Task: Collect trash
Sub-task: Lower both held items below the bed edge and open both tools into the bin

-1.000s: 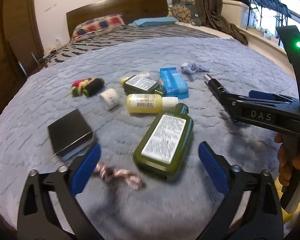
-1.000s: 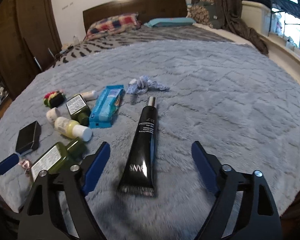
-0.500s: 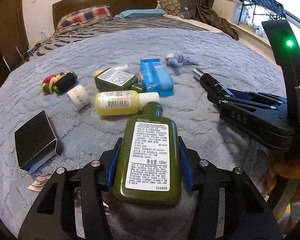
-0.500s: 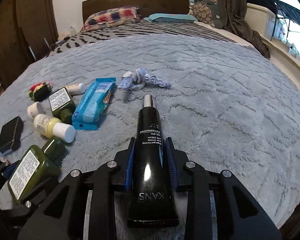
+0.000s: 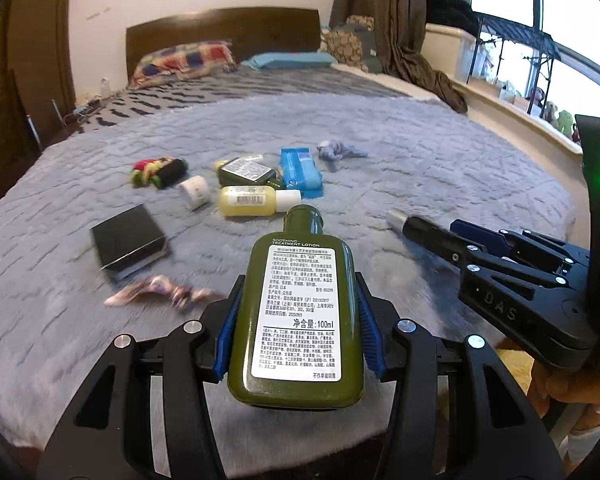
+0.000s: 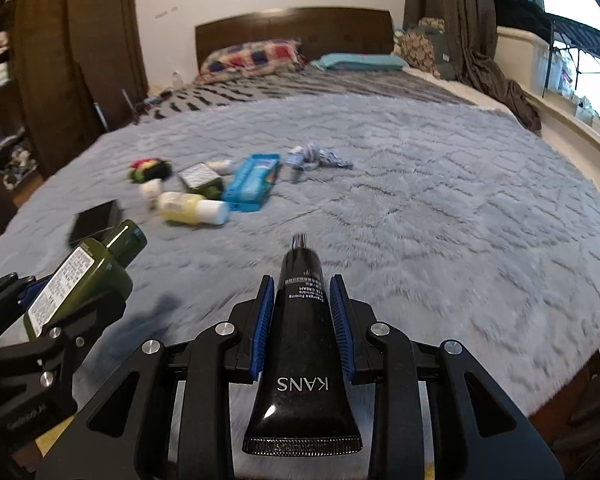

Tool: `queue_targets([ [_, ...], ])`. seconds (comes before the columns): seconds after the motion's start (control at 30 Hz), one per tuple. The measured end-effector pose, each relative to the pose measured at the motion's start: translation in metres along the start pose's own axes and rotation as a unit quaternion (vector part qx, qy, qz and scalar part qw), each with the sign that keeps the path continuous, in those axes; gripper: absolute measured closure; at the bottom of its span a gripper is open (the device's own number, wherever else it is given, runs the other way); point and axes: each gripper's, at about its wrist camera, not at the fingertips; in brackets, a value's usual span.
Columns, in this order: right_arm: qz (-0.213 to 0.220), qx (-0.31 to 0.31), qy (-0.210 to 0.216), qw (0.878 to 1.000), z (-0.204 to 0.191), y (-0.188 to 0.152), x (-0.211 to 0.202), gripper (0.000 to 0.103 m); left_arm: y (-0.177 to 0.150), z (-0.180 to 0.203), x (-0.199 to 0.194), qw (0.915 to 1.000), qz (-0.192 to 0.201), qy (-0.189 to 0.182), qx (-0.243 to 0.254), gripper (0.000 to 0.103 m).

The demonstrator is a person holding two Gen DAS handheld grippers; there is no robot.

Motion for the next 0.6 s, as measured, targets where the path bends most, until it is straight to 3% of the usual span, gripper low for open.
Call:
queue_targets([
  [0.07, 0.009, -0.003, 0.011, 1.0, -0.003, -0.01, -0.02, 0.076, -0.009, 0.004, -0.019, 0.9999, 0.011, 0.006, -0.001, 0.055],
  [0.1, 0.011, -0.004, 0.016, 1.0, -0.006, -0.015, -0.027, 0.084, -0.015, 0.007, -0.03, 0.9998, 0.017, 0.007, -0.002, 0.055],
  [0.13, 0.011, -0.002, 0.024, 1.0, -0.006, -0.02, -0.035, 0.101, -0.021, 0.009, -0.039, 0.9998, 0.021, 0.005, -0.002, 0.055],
  [0.37, 0.006, -0.012, 0.053, 0.999, -0.016, -0.048, -0.062, 0.102, -0.061, 0.017, -0.072, 0.9999, 0.01, -0.005, -0.006, 0.055],
  [0.53, -0.019, -0.017, 0.057, 0.998, -0.018, -0.072, -0.062, 0.102, -0.097, 0.017, -0.067, 0.9995, -0.027, -0.014, -0.012, 0.055],
  [0.6, -0.038, -0.02, 0.055, 0.998, -0.018, -0.086, -0.056, 0.102, -0.114, 0.016, -0.052, 0.9977, -0.059, -0.025, -0.022, 0.055],
])
Point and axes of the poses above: each gripper's, at about its wrist camera, not at the fingertips, and x roughly the way its jaws point, z to its right, y to its top, and after that the axes turned 6 degrees about x, right-handed
